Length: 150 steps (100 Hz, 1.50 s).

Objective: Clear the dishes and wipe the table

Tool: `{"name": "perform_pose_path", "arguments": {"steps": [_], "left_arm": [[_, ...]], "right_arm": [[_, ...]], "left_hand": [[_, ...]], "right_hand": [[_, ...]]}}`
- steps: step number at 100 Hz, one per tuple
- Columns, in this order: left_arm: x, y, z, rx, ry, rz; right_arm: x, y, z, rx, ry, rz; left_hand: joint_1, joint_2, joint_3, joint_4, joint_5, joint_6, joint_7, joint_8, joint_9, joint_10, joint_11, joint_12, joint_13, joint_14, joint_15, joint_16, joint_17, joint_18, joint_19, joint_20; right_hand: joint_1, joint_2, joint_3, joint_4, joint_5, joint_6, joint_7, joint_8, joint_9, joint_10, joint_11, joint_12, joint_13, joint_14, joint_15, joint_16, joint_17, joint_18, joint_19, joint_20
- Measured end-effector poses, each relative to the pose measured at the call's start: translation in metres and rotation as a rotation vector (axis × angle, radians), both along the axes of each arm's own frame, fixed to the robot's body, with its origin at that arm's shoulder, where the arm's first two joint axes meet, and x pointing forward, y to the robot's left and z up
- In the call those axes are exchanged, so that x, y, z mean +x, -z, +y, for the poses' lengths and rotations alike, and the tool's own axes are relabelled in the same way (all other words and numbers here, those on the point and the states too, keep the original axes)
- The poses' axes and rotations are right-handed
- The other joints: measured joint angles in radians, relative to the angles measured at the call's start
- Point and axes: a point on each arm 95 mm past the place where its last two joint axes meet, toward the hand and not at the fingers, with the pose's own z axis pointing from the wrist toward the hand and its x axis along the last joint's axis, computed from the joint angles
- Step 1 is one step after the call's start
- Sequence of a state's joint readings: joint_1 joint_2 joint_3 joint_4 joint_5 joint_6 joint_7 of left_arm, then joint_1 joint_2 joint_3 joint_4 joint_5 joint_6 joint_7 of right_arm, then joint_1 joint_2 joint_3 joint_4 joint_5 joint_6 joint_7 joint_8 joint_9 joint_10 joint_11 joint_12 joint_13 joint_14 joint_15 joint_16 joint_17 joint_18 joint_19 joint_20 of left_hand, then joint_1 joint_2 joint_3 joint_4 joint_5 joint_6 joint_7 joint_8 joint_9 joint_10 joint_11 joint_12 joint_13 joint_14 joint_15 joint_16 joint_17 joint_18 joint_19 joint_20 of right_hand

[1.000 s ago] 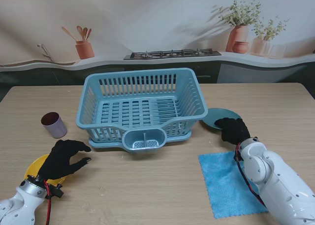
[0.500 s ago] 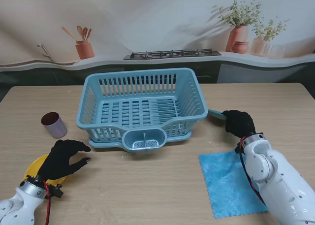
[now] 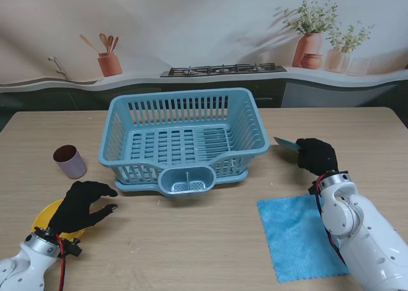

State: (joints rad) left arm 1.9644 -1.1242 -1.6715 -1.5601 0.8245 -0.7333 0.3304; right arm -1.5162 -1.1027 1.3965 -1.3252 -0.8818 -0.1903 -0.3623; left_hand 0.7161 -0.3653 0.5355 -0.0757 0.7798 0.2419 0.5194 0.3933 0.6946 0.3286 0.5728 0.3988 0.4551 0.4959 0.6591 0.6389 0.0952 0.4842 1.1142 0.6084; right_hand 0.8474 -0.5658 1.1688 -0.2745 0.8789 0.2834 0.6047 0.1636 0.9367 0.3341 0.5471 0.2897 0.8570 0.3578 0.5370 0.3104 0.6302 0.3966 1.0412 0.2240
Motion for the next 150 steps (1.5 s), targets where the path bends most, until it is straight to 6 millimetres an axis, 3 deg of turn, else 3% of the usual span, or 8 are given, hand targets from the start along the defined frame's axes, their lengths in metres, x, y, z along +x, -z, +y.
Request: {"name": "perform_pose_path", "arguments": {"steps": [79,123,150], "left_arm": [[0.000,0.002,-0.001,0.006,0.004,0.010],[0.006,0.003,-0.004,0.012,0.012,0.039],[0.006,0.002,-0.003,0.015,0.011,0.028]], "right_arm": [[0.008,-0.064,-0.006,0.029,-0.078,-0.180],[0.019,-0.117,0.017,0.065,-0.195,-0.223],[0.026,-0.146,0.043,0.092,-0.278,-0.227]], "left_hand": [[0.000,0.001,-0.002,0.000,0.000,0.000,-0.002,0.000,0.000,0.000,0.000,0.000,0.000,0.000,0.000,0.000,0.000,0.000,0.000,0.000],[0.000,0.013,-0.011,0.000,0.000,0.000,-0.002,0.000,0.000,0.000,0.000,0.000,0.000,0.000,-0.001,0.000,0.000,0.000,0.000,0.000],[0.000,0.014,-0.011,0.000,0.000,0.000,-0.002,0.000,0.000,0.000,0.000,0.000,0.000,0.000,-0.001,0.000,0.000,0.000,0.000,0.000]], "right_hand": [[0.000,-0.012,0.000,-0.012,0.011,0.014,0.016,-0.003,0.018,0.012,0.011,0.000,0.033,0.001,0.023,0.011,0.033,0.007,0.045,-0.025],[0.000,-0.012,0.000,-0.023,0.011,0.017,0.024,-0.004,0.022,0.014,0.011,0.000,0.040,0.001,0.027,0.011,0.035,0.009,0.062,-0.027],[-0.001,-0.012,0.000,-0.023,0.011,0.017,0.025,-0.004,0.031,0.014,0.014,0.000,0.051,0.002,0.027,0.011,0.043,0.009,0.063,-0.027]]}}
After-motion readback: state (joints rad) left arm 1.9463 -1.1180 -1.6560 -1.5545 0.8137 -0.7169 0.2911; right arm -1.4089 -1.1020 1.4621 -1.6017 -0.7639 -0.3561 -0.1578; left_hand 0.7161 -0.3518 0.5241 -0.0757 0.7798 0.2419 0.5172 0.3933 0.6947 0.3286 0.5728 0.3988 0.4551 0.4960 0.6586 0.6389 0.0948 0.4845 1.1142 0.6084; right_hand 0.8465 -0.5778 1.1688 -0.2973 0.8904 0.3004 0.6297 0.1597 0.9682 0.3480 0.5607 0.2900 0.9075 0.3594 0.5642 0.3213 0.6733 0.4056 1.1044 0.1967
